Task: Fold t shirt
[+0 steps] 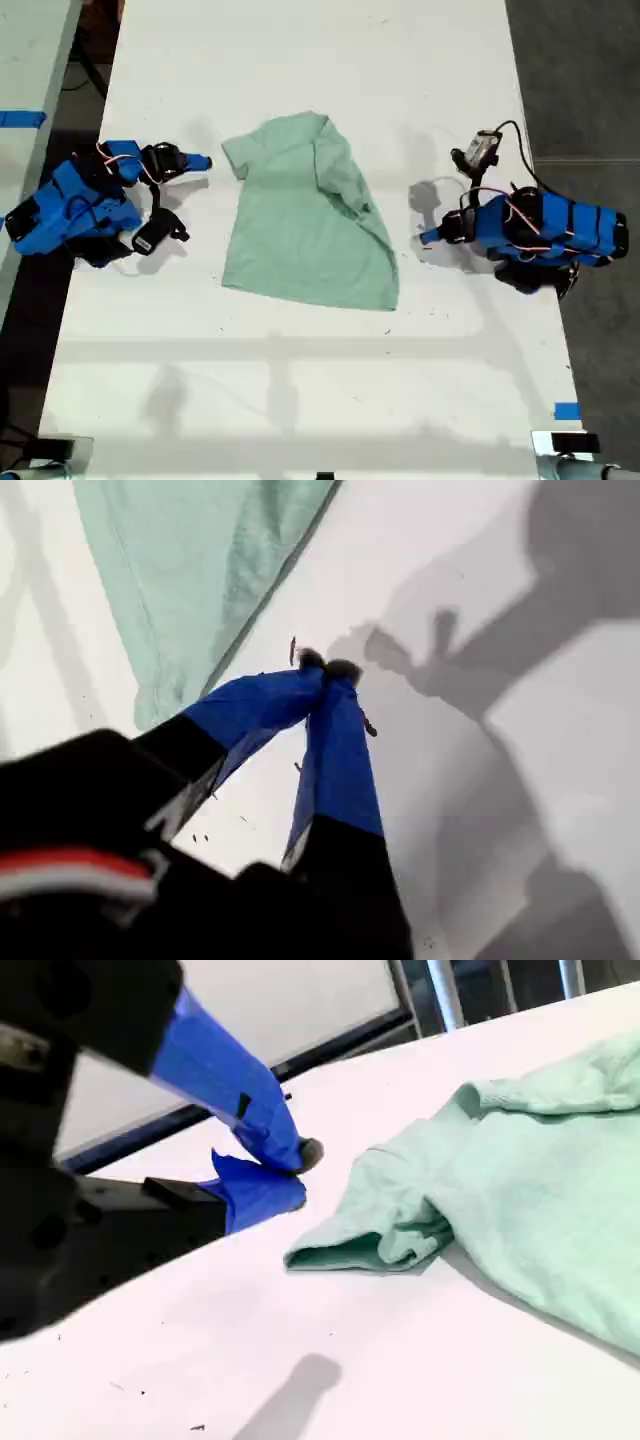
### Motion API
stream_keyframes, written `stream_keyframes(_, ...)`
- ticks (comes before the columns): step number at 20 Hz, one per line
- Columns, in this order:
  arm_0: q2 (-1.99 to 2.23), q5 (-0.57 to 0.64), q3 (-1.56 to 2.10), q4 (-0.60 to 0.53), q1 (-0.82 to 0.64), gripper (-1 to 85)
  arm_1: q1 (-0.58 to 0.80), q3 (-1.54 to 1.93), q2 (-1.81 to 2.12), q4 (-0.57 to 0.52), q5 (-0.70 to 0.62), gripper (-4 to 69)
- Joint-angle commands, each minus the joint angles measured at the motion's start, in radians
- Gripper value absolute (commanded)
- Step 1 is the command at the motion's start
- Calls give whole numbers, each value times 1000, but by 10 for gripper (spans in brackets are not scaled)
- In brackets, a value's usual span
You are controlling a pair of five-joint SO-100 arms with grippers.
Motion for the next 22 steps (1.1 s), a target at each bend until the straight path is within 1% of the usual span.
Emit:
stream_keyframes(1, -2, -2, 40, 3, 11, 4, -9, 57, 9, 5, 14, 2)
stream_keyframes(22, -2, -2, 40, 3, 11, 4, -20, 57, 9, 5, 6, 2)
